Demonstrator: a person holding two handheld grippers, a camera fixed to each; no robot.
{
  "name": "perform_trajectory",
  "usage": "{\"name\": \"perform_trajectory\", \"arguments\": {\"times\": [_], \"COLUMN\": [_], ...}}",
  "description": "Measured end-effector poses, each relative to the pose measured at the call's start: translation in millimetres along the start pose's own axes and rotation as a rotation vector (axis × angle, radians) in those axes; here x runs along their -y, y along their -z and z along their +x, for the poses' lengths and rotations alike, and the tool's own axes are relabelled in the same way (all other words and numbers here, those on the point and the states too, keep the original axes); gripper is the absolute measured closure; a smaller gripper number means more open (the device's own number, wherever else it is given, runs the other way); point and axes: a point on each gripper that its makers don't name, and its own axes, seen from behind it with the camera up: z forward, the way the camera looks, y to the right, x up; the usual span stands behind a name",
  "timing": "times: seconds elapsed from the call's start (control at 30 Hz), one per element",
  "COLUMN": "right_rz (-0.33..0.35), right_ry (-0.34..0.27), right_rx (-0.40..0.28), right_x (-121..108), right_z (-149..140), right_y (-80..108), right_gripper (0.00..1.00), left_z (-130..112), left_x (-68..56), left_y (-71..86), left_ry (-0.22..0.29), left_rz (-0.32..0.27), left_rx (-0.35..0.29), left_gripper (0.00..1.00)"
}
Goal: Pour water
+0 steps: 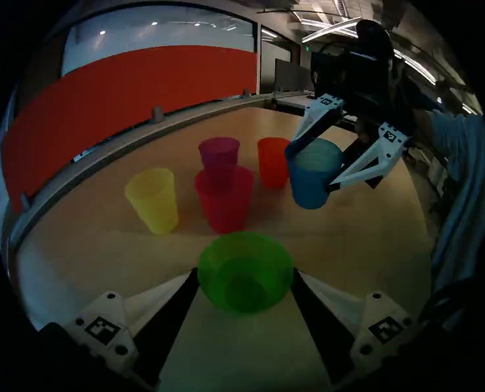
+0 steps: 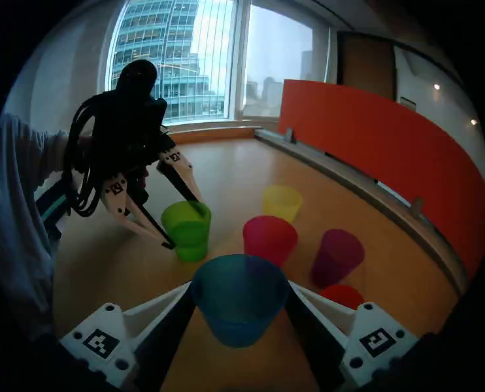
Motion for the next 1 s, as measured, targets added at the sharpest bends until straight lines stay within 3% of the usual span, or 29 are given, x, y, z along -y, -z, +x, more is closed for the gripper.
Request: {"name": "perform_trajectory", "arguments": {"times": [0.27,1.0], "right_rz": [0.003,0.001], "right_ry": [0.004,-0.022], "right_rx": [0.016,0.021], "right_x": [3.6,13.2], "right_z": [-10.5,-30.2], "right_y": [-8.2,-21.2], "right_gripper": [0.08,0.08], "left_z": [-2.0,-4.1], "left_x": [2.4,-2.1], "left_y": [8.7,20.5], "left_ry": [-0.020,-0.010], "left_rz": [0.016,0.011], "left_rx": [0.012,0.009], "left_gripper": [0.00,0.00]}}
